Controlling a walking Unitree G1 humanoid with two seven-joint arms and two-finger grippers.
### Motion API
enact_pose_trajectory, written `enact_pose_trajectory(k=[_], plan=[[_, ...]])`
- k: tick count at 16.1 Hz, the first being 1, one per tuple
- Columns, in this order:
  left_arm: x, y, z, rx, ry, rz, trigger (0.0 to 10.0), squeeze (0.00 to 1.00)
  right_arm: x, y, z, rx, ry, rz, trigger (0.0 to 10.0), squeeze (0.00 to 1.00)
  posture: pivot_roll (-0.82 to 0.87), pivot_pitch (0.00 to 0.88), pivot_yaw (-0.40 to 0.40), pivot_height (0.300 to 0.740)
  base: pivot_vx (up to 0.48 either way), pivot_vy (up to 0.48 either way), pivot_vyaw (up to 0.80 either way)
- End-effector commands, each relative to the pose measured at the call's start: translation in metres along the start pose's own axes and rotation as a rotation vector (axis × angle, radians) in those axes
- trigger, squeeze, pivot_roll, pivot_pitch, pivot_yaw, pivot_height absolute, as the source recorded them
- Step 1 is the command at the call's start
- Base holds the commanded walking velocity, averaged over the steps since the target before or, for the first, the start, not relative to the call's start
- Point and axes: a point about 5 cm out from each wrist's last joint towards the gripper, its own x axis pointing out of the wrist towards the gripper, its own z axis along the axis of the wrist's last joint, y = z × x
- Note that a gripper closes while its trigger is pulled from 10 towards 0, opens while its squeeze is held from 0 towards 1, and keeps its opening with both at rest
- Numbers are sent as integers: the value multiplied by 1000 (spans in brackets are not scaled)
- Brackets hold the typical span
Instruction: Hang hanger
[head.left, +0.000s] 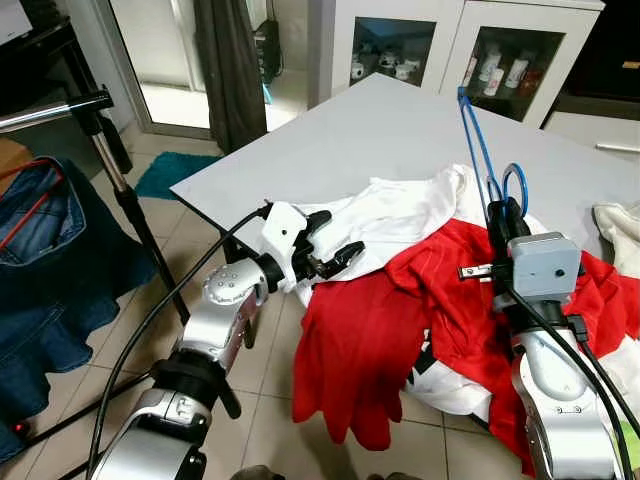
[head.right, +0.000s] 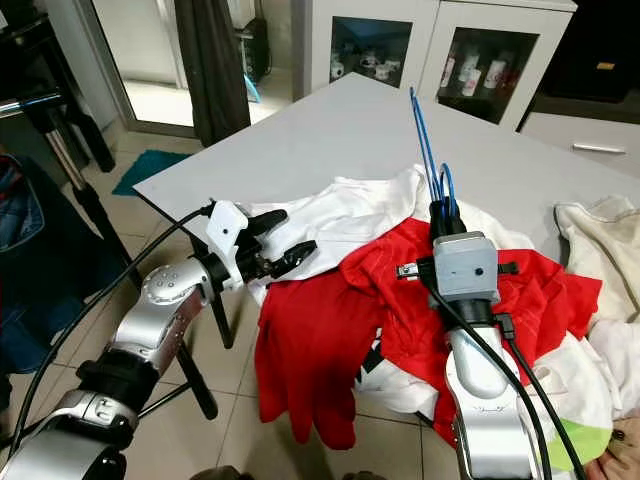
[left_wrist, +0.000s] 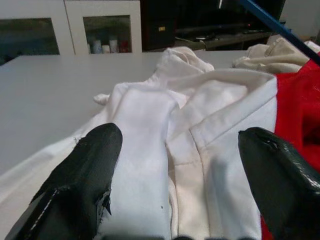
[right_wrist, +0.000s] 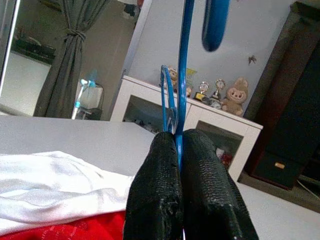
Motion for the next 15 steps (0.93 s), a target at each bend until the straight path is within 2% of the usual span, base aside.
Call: enact_pose_trajectory(k=[1,3,6,8,12,15], plan=[[4,1,1,33,9,-19,10000,0,-1,-5,3,-8,-6,-9,10000,0,44,71,6,740,0,0,0],[12,-4,6,58,-28,-70,10000,0,1,-9,5,-25,-10,-7,10000,0,35,72,-2,740,0,0,0],[17,-8,2,90,-6,-95,10000,0,10,-22,10,-52,-30,-28,10000,0,25,70,-10,740,0,0,0],[21,-12,-5,78,26,-113,10000,0,12,-26,12,-60,-37,-32,10000,0,23,69,-14,740,0,0,0],[21,-12,-16,82,87,-92,10000,0,13,-25,14,-57,-42,-27,10000,0,22,67,-15,740,0,0,0],[25,-8,-13,92,71,-32,10000,0,15,-24,15,-50,-45,-25,10000,0,23,59,-10,740,0,0,0]])
